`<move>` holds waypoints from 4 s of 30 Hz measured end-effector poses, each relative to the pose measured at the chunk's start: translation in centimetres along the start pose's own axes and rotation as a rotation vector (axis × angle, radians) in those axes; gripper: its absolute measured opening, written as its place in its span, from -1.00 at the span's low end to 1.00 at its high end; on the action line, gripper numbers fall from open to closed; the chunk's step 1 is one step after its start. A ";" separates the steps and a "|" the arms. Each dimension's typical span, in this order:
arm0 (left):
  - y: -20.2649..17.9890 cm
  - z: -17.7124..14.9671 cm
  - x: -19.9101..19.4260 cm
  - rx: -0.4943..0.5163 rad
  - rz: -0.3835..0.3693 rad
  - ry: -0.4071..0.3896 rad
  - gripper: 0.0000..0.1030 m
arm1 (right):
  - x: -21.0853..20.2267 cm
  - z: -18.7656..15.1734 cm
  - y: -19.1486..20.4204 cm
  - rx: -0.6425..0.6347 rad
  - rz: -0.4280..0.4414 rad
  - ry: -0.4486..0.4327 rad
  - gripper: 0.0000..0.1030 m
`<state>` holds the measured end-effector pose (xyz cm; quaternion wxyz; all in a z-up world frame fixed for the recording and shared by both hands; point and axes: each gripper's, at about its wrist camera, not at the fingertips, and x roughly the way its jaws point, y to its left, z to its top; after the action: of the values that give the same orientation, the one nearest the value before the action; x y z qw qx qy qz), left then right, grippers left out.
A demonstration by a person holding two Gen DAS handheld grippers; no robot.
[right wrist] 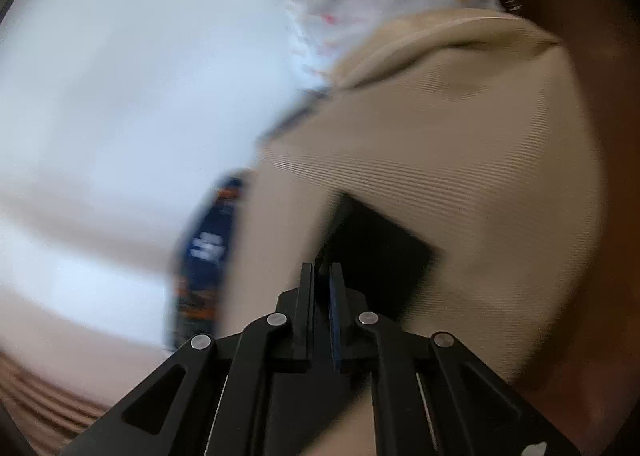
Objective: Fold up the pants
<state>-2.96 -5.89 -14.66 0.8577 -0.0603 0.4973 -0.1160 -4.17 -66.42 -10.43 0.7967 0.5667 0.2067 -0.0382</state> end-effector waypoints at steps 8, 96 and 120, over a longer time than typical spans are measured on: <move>0.1 -0.3 -0.1 -0.004 -0.003 -0.005 -0.57 | 1.2 0.5 -5.4 0.052 -0.182 0.019 -0.91; -1.6 -1.2 -0.7 0.091 0.099 -0.038 -0.28 | 8.1 -1.0 -0.7 -0.028 -0.305 0.116 -0.76; -1.9 -1.2 -0.7 0.104 0.114 -0.038 -0.23 | 8.0 -3.3 3.5 -0.123 -0.232 0.122 -0.74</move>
<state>-4.62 -7.49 -14.26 0.8741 0.0104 0.4769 -0.0914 3.17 -60.76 -11.22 0.8060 0.4905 0.3209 -0.0829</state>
